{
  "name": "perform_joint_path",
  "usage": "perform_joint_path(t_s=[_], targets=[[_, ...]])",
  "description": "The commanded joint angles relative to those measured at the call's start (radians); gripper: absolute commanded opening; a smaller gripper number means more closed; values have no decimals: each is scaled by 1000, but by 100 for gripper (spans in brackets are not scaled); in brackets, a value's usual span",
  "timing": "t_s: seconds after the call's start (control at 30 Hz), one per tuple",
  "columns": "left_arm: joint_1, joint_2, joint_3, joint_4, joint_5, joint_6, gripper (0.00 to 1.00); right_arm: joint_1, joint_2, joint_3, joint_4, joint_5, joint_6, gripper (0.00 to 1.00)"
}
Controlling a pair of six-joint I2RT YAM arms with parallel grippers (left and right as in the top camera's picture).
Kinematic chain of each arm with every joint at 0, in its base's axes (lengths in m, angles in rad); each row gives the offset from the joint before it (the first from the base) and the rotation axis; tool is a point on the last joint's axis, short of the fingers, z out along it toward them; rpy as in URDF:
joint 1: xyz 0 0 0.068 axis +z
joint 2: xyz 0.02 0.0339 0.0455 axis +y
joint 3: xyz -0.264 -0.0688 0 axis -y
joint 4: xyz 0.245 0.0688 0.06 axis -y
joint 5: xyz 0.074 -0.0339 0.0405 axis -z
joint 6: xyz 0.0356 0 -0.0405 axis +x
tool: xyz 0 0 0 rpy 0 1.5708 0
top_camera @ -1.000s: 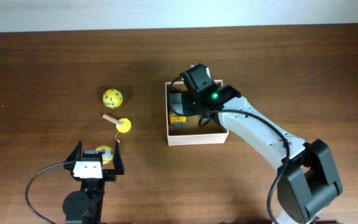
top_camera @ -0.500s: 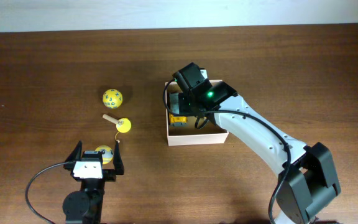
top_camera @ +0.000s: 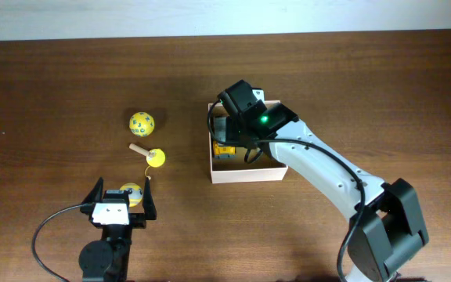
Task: Pack container
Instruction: 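Lower the cube between the two trucks with the right gripper, then open the right gripper and press the cube down between the trucks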
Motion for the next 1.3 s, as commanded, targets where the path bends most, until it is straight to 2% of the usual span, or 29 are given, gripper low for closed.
perform_joint_path(t_s=[0.0,0.5,0.77,1.27], targets=[[6,-3,-5,-1,8,16,99,3,39,-43,14,2,44,13],[6,-3,-5,-1,8,16,99,2,108,-74,34,24,121,13],[6,-3,-5,-1,8,16,99,-6,164,-74,85,29,120,13],[6,-3,-5,-1,8,16,99,-64,168,-73,139,63,62,13]])
